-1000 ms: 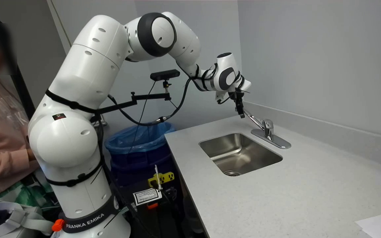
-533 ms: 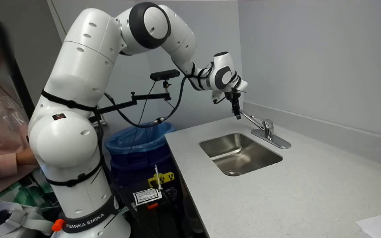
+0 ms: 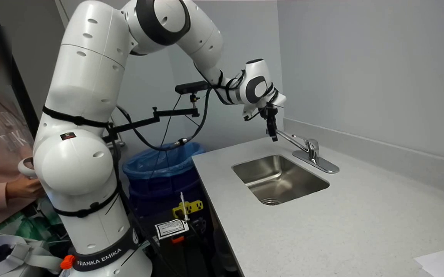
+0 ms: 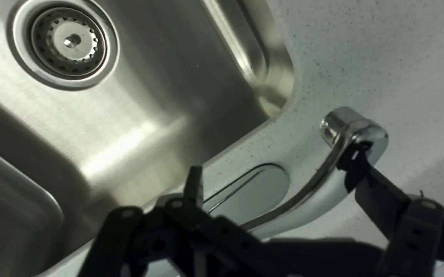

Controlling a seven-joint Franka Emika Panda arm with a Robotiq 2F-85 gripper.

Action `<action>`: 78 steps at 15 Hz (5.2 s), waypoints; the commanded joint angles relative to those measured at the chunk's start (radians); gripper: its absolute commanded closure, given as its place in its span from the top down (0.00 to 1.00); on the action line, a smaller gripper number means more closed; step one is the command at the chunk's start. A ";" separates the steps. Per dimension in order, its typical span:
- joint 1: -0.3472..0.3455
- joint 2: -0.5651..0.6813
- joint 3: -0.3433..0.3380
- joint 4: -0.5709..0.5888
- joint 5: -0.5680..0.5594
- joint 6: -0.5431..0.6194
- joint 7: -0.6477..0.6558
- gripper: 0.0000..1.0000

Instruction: Turn the tap nozzle from the left to the middle

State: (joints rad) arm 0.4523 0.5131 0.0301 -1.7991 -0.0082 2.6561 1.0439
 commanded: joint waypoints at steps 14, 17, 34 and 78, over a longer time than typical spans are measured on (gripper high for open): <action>-0.061 -0.204 -0.019 -0.292 -0.029 -0.022 0.057 1.00; -0.068 -0.229 -0.026 -0.324 -0.045 -0.026 0.067 1.00; -0.132 -0.318 0.004 -0.391 -0.091 -0.021 0.077 1.00; -0.249 -0.627 0.147 -0.392 -0.010 -0.150 -0.302 1.00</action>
